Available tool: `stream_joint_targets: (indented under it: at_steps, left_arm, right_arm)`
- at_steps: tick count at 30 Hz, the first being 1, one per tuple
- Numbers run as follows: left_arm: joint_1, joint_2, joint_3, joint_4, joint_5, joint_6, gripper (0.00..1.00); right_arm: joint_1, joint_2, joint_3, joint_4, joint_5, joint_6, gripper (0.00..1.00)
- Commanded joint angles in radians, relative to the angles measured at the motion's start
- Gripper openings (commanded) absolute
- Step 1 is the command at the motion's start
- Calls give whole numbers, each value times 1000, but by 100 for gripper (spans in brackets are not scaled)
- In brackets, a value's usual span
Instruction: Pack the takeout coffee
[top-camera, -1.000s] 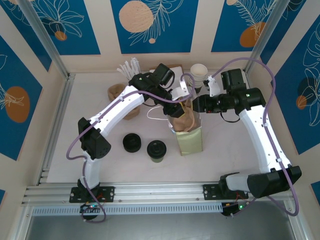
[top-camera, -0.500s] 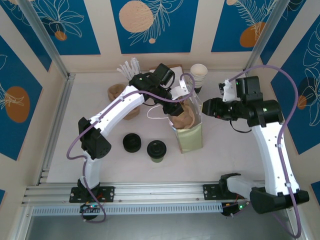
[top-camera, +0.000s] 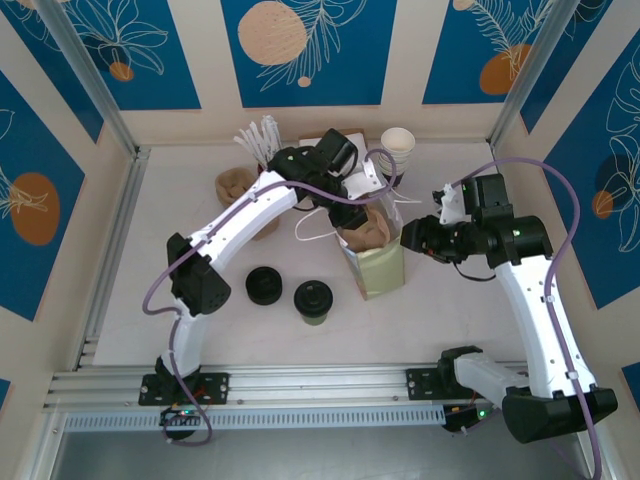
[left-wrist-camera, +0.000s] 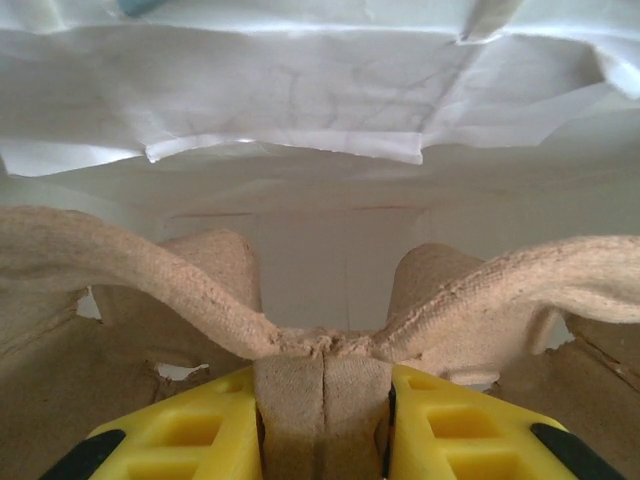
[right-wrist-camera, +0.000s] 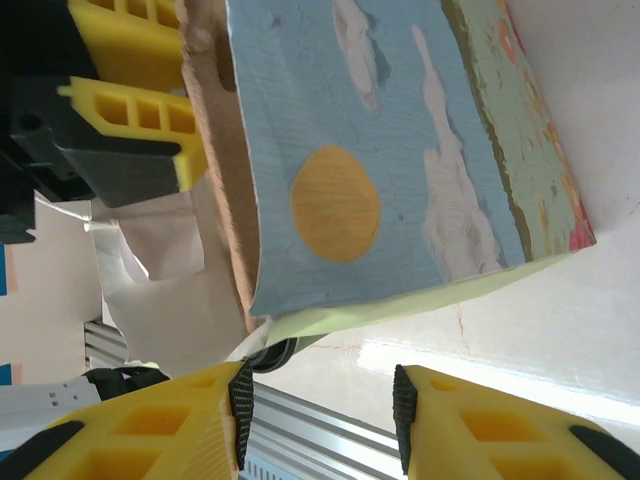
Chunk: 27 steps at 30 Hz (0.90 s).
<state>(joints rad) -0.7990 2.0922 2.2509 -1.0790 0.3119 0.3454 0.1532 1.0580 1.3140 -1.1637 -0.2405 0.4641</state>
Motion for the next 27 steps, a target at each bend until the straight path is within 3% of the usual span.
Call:
stream_joint_targets:
  at_steps: [1, 27]
  left_arm:
    - [-18, 31, 56, -38, -43, -20, 29]
    - [-61, 158, 160, -132, -132, -34, 30]
  right_arm:
    - [3, 13, -2, 29, -26, 10, 44]
    - [-1, 23, -27, 86, -15, -3, 45]
